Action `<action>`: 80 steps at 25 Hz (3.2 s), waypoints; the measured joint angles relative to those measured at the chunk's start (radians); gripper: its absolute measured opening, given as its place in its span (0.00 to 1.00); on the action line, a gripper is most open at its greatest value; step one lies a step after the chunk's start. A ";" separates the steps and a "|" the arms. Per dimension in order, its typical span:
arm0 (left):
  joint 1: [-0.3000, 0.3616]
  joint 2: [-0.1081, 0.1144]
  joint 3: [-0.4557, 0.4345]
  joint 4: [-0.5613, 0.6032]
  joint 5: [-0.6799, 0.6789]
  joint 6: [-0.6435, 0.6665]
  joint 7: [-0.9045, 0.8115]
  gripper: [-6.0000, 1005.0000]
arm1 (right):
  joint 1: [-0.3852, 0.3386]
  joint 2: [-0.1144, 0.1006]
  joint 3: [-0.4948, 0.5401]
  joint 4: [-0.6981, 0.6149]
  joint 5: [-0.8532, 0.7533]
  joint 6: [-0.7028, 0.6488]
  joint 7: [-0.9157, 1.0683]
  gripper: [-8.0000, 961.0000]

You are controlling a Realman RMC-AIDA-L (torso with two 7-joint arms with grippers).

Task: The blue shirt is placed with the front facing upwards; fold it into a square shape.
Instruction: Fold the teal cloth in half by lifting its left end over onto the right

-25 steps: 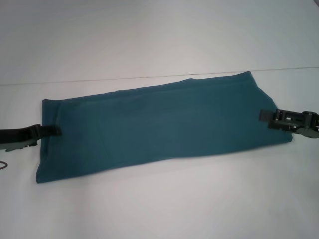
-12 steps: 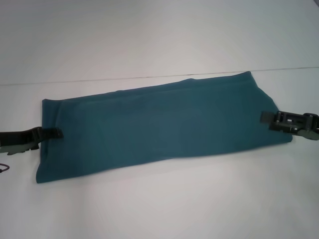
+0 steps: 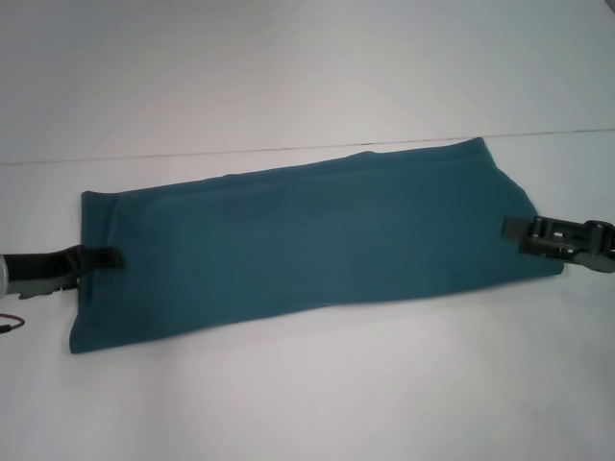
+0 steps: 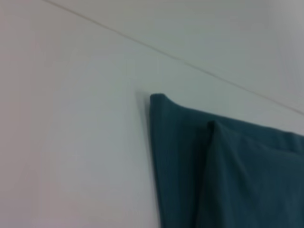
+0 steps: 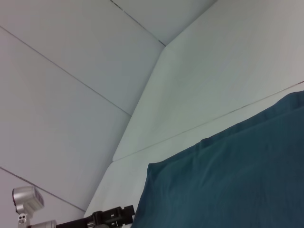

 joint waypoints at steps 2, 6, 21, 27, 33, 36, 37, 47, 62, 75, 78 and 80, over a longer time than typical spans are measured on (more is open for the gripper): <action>-0.008 0.002 0.000 -0.011 0.013 -0.001 -0.005 0.80 | 0.000 0.000 0.000 0.000 0.000 0.000 0.000 0.96; -0.017 0.003 0.000 -0.015 0.031 -0.002 -0.014 0.79 | 0.000 0.000 0.000 0.000 0.000 0.000 0.000 0.96; -0.081 -0.003 -0.005 -0.028 0.024 0.129 -0.054 0.75 | -0.003 0.000 0.000 0.000 0.006 0.003 -0.001 0.96; -0.114 0.008 0.012 -0.031 0.036 0.130 -0.101 0.74 | -0.009 0.000 0.010 0.000 0.006 0.004 -0.001 0.96; -0.124 0.016 0.046 -0.035 0.058 0.120 -0.142 0.68 | -0.017 0.000 0.032 0.000 0.000 0.002 -0.002 0.96; -0.125 0.017 0.051 -0.037 0.064 0.119 -0.143 0.54 | -0.018 0.000 0.033 0.000 0.000 0.000 -0.002 0.96; -0.125 0.017 0.051 -0.037 0.065 0.119 -0.143 0.50 | -0.018 0.000 0.033 0.000 0.000 0.000 -0.002 0.96; -0.121 0.012 0.050 -0.015 0.062 0.138 -0.139 0.12 | -0.022 0.000 0.038 0.000 0.000 -0.003 -0.002 0.96; -0.003 0.030 0.038 0.132 0.084 0.253 -0.162 0.08 | -0.026 0.000 0.051 0.011 0.003 0.000 0.004 0.96; 0.006 0.074 -0.161 0.167 0.345 0.200 -0.238 0.08 | -0.016 -0.004 0.051 0.027 0.004 0.009 0.005 0.96; 0.003 0.075 -0.166 0.181 0.362 0.194 -0.259 0.08 | -0.016 -0.004 0.051 0.028 0.001 0.010 0.004 0.96; 0.001 0.074 -0.164 0.192 0.365 0.199 -0.265 0.08 | -0.016 -0.004 0.051 0.028 0.001 0.010 0.004 0.96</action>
